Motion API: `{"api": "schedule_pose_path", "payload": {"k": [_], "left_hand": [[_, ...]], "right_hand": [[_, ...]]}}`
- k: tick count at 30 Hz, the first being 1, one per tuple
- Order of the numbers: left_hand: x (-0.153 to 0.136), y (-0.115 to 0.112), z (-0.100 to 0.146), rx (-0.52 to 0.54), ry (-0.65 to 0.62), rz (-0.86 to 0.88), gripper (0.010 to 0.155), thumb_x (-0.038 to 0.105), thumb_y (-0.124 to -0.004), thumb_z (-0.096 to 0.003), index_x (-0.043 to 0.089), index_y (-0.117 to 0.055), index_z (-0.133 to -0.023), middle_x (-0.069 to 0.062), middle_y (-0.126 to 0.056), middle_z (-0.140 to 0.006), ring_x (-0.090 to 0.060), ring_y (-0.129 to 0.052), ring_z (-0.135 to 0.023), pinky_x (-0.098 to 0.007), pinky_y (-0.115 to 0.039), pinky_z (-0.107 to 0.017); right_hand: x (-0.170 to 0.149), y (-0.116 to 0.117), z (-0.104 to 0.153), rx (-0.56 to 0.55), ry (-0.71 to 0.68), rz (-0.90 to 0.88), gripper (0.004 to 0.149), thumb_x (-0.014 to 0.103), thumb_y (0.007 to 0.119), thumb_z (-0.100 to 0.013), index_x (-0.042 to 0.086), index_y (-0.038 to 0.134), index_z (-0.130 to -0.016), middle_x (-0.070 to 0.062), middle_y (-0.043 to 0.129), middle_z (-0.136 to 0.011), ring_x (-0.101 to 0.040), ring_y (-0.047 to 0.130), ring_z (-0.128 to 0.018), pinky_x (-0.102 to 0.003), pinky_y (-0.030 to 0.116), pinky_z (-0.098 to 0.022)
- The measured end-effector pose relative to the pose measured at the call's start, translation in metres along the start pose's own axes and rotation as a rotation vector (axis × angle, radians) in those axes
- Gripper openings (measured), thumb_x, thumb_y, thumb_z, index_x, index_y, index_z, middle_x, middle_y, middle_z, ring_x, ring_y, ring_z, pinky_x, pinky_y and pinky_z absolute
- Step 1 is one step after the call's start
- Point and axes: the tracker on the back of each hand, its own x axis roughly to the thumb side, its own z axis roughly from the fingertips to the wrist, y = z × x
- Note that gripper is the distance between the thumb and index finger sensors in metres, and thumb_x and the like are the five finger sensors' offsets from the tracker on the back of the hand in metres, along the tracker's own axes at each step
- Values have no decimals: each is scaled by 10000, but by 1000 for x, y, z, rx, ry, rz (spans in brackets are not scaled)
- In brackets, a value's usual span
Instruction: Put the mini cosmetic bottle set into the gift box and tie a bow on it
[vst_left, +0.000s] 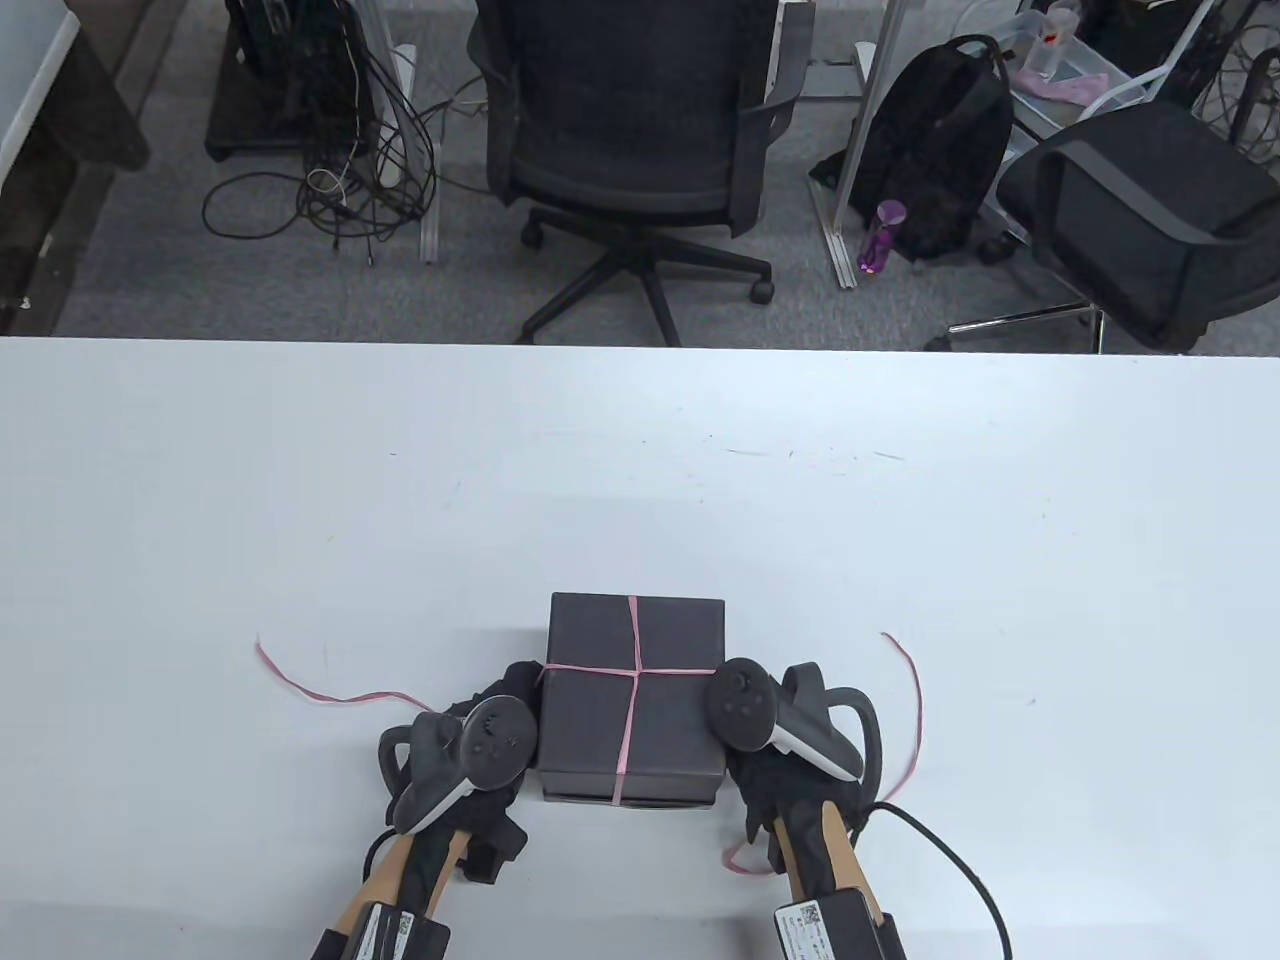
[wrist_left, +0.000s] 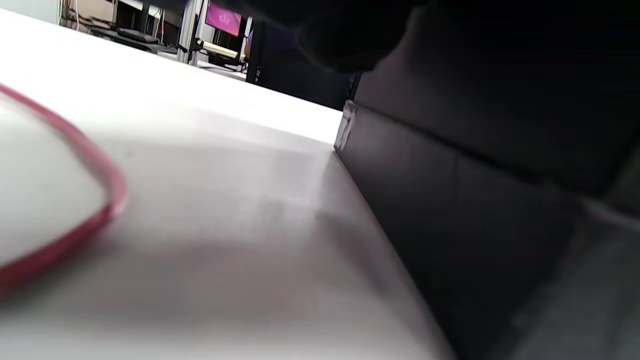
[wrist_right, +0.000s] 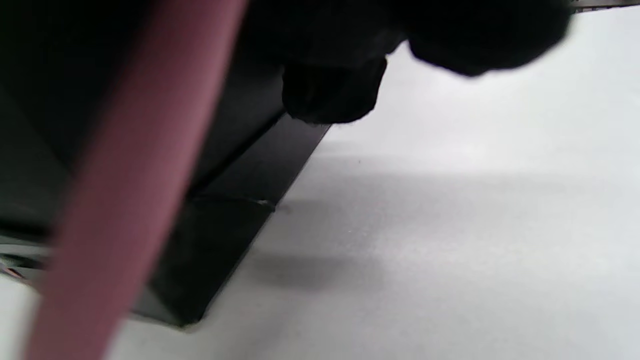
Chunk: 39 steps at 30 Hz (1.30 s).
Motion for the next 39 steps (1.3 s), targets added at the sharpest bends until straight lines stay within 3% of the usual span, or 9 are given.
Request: {"api": "schedule_pose_path", "payload": {"k": [13,22,24,39], "left_hand": [[-6,-14,-6,-188,54,83,451,404,-533,-610,240,-637,-1018,122,-893,-546,-50,-861,-175,-292,-850,-178],[-8,-25,-6,-260,83,70,459,397,-535,-616,240,-620,-1039,114,-894,-566,-53,-865,-185,-294,-852,-188],[-8,-27,-6,-256,88,67,459,396,-530,-616,245,-616,-1041,112,-894,-576,-52,-867,-187,-293,-854,-190],[-7,-28,-4,-255,147,102,455,379,-543,-620,235,-623,-1044,108,-881,-586,-55,-882,-204,-298,-862,-206]], "right_hand": [[-6,13,-7,31,5,-46,444,188,577,-601,-16,597,-994,-178,900,-620,-76,877,-205,-321,864,-208],[-19,26,-13,115,1,-255,450,141,617,-606,-100,637,-986,-253,897,-626,-128,892,-217,-371,860,-218],[-22,33,-16,181,23,-249,453,155,607,-610,-73,600,-1001,-223,889,-613,-117,891,-231,-362,860,-237],[-20,35,-15,117,55,-270,435,147,594,-603,-75,604,-977,-222,879,-552,-92,888,-214,-342,867,-221]]}}
